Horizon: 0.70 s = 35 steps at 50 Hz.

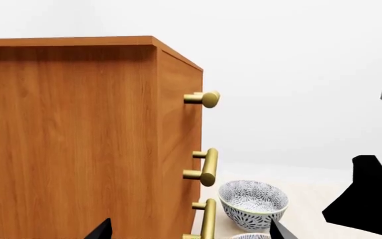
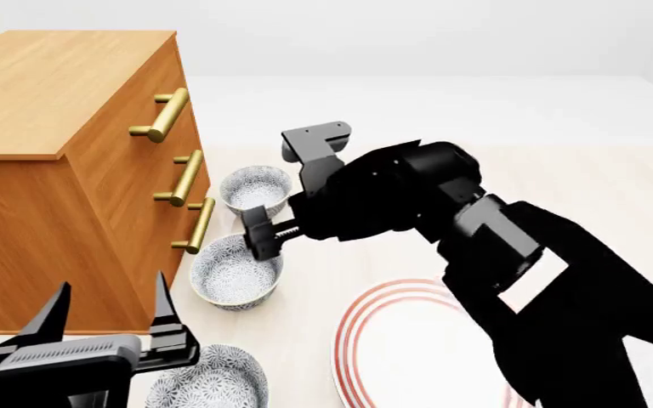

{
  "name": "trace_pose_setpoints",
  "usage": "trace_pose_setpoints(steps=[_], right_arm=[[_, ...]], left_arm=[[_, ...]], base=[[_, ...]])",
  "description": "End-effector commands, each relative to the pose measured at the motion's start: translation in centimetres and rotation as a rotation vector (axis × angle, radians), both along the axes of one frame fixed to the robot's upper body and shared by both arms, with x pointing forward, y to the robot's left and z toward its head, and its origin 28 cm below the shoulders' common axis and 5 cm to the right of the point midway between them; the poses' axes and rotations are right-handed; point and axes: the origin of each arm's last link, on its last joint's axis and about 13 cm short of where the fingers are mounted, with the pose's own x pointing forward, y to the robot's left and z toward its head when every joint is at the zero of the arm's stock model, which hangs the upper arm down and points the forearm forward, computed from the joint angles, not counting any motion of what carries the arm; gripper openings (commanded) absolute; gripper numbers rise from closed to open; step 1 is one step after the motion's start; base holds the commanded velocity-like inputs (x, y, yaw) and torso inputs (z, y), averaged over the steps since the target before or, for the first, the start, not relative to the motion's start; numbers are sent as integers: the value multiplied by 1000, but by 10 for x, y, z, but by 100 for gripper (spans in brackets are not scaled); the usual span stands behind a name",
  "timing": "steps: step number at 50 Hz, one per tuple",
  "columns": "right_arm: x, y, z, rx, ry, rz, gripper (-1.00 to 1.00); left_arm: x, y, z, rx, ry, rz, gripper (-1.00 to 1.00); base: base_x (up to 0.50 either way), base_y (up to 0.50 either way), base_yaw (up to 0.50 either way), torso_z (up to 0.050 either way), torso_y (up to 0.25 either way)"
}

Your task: Put the bowl in the middle on the plate.

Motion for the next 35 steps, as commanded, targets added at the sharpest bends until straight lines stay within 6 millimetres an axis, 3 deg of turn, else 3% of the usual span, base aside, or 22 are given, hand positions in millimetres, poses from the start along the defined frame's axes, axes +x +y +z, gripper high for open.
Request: trace_pose_setpoints(steps=[1,13,35], right_arm=[[10,-7,9,56,7,-108,100],[9,-12,11,41,54,-46,100],[5,-11,-4,10,103,6,100]], left_arm=[[1,0,-2,-2,8,-2,100],[2,0,-3,-4,14,-3,100],[3,2,-4,-9,19,1,100]], base=[[0,0,0,0,0],[0,0,0,0,0],[0,0,0,0,0]])
